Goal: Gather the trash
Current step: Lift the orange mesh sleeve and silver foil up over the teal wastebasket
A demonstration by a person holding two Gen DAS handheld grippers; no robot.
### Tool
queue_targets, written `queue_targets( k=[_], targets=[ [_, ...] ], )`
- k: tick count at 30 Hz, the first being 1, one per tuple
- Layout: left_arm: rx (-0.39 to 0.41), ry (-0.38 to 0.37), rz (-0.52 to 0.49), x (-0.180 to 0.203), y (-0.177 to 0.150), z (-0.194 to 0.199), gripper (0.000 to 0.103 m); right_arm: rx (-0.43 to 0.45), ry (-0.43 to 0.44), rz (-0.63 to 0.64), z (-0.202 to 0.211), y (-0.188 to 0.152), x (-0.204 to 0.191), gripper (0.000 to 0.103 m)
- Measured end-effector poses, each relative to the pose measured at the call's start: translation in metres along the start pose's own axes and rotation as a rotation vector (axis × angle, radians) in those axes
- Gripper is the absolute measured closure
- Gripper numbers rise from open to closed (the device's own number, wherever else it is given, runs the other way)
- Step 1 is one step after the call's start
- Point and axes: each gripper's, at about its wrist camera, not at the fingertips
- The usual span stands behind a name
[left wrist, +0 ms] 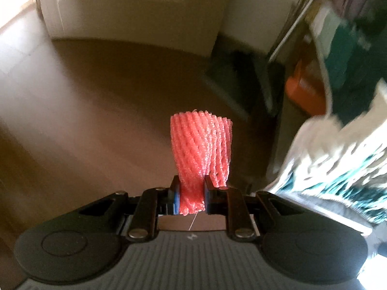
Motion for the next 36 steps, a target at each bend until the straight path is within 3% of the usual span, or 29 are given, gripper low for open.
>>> queue_targets(
  k=[17, 26, 36],
  targets=[
    [0.289, -0.146, -0.112, 0.082, 0.035, 0.204, 0.085, 0.347, -0.12, 0.02, 0.211, 0.01, -0.004, 0.098],
    [0.443, -0.233, -0.233, 0.145, 0.042, 0.318, 0.085, 0.538, -0.167, 0.009, 0.3, 0.021, 0.008, 0.098],
    [0.546, -0.328, -0.345, 0.222, 0.057, 0.379, 0.085, 0.747, -0.246, 0.037, 0.378, 0.058, 0.025, 0.098]
  ],
)
Point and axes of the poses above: each gripper's, at about its wrist camera, not at the fingertips, and z roughly against the way its jaws point, x to its right, y to its top, and after that the axes turned 3 degrees about -y, right-handed
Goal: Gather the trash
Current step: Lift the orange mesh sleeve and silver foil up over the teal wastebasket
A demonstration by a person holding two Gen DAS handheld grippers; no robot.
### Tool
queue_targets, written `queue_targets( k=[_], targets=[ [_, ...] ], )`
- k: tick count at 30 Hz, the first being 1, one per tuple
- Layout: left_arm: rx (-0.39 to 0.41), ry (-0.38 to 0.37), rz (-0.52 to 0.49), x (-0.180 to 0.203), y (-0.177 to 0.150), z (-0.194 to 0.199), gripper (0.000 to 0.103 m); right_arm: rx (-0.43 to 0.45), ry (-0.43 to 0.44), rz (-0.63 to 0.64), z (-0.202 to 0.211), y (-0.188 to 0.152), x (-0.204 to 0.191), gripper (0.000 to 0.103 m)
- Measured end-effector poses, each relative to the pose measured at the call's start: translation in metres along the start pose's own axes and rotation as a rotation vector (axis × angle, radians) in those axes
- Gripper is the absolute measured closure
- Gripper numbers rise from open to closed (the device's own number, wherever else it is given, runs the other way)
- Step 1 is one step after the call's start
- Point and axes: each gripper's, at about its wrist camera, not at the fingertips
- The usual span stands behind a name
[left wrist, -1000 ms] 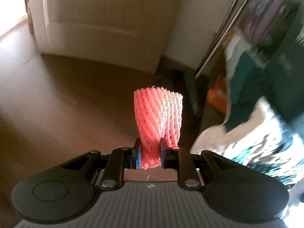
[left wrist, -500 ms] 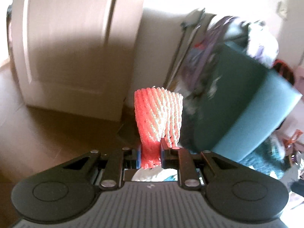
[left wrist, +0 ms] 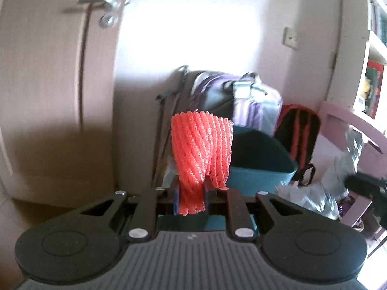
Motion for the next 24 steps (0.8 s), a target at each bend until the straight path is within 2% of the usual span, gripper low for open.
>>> queue_targets(
  k=[5, 12, 18, 24],
  targets=[
    [0.024, -0.021, -0.049, 0.031, 0.021, -0.01, 0.085, 0.053, -0.044, -0.015, -0.006, 0.026, 0.023, 0.098],
    [0.02, -0.044, -0.072, 0.058, 0.042, -0.032, 0.085, 0.064, -0.084, -0.016, -0.035, 0.047, 0.045, 0.098],
    [-0.042, -0.05, -0.041, 0.065, 0.051, -0.077, 0.085, 0.034, -0.104, 0.012, -0.072, 0.05, 0.052, 0.098],
    [-0.118, -0.029, -0.067, 0.071, 0.046, -0.126, 0.085, -0.053, -0.111, 0.025, -0.12, 0.04, 0.06, 0.099]
  ],
)
Point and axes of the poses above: each gripper's, at about its wrist camera, not at the fingertips, and z roughly against the way its jaws point, x to its right, y to its top, and after that the axes turned 3 degrees about -y, right-handed
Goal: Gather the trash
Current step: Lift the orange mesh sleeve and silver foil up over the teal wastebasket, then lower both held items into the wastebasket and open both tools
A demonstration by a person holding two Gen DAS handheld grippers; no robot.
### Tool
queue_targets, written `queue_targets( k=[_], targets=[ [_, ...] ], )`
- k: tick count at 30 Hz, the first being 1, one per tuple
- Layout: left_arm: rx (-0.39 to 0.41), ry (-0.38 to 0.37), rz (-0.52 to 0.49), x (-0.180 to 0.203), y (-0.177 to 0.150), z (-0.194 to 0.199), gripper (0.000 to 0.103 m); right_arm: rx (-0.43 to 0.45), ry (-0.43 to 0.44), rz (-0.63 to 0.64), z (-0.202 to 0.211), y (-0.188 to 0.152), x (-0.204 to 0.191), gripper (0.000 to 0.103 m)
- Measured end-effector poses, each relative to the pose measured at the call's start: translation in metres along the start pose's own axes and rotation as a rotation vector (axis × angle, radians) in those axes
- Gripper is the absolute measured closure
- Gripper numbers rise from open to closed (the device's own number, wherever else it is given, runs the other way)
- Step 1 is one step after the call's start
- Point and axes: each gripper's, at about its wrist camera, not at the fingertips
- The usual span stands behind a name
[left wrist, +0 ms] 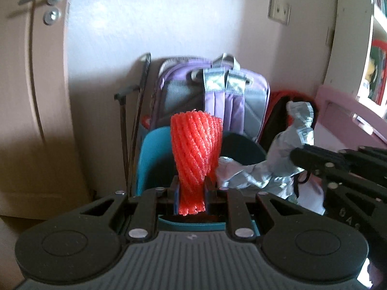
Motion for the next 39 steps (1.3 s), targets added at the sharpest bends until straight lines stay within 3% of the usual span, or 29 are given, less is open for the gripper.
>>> queue_targets(
  k=[13, 20, 26, 28, 30, 35, 39],
  targets=[
    [-0.16, -0.002, -0.042, 0.005, -0.006, -0.067, 0.085, -0.194, 0.079, 0.042, -0.066, -0.024, -0.007, 0.099],
    [-0.199, -0.014, -0.061, 0.011, -0.011, -0.082, 0.081, -0.252, 0.106, 0.009, -0.075, -0.035, -0.004, 0.088],
    [-0.189, -0.024, -0.036, 0.01, -0.01, -0.078, 0.063, -0.26, 0.115, -0.041, -0.072, -0.036, 0.004, 0.084],
    [-0.168, -0.01, -0.03, 0.011, -0.009, -0.074, 0.041, -0.258, 0.12, -0.059, -0.071, -0.034, 0.008, 0.083],
    [-0.159, 0.012, -0.008, 0.008, -0.008, -0.071, 0.031, -0.251, 0.119, -0.072, -0.067, -0.033, 0.011, 0.081],
    [-0.132, 0.008, 0.013, 0.004, -0.009, -0.051, 0.031, -0.228, 0.12, -0.102, -0.052, -0.029, 0.017, 0.053],
    [-0.105, 0.013, 0.007, 0.008, -0.008, -0.029, 0.028, -0.205, 0.133, -0.088, -0.032, -0.024, 0.015, 0.048]
  ],
)
Point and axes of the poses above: each gripper's, at about its wrist camera, not at the fingertips, and z roughly against the way its jaws point, x to its right, y to its top, and after that the axes turned 3 degrees about -y, right-handed
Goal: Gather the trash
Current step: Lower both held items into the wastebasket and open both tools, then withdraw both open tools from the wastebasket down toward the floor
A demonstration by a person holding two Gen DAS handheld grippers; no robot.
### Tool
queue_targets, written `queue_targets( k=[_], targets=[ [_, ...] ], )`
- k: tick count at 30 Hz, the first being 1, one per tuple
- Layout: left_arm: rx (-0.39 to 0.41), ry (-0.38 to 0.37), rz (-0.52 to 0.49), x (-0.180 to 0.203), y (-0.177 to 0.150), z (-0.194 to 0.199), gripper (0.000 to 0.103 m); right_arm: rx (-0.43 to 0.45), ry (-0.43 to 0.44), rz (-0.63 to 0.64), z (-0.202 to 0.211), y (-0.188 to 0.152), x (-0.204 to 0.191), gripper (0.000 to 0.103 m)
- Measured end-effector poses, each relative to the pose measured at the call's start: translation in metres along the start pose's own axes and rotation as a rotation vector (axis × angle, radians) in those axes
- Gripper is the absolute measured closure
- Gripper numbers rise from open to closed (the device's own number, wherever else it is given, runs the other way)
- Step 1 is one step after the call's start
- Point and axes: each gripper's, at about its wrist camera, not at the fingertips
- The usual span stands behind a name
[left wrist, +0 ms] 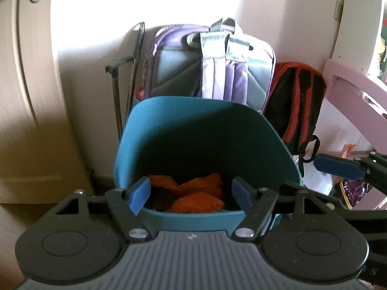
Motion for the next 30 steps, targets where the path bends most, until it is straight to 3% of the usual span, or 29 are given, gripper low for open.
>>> queue_targets(
  k=[2, 7, 17, 24, 27, 30],
  targets=[
    [0.007, -0.003, -0.002, 0.001, -0.002, 0.012, 0.028, 0.015, 0.004, 0.006, 0.012, 0.0, -0.003, 0.041],
    [0.02, -0.005, -0.011, 0.002, -0.012, 0.042, 0.028, 0.035, 0.029, 0.009, 0.042, -0.004, -0.011, 0.035],
    [0.015, -0.007, 0.008, -0.016, -0.062, 0.085, 0.018, 0.019, 0.101, 0.038, 0.084, -0.029, -0.036, 0.017],
    [-0.042, -0.004, 0.03, -0.039, -0.108, 0.078, 0.015, -0.053, 0.166, 0.044, 0.075, -0.066, -0.055, 0.007],
    [-0.088, -0.004, 0.052, -0.055, -0.132, 0.061, 0.008, -0.091, 0.195, 0.049, 0.062, -0.086, -0.064, 0.002],
    [-0.152, -0.018, 0.115, -0.076, -0.156, 0.039, 0.008, -0.14, 0.228, 0.043, 0.044, -0.113, -0.073, 0.001]
  ],
)
Point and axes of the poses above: each gripper's, at about its wrist camera, not at the fingertips, and z roughly against the way its jaws point, x to its right, y to its top, and after that the axes turned 3 degrees about -y, right-handed
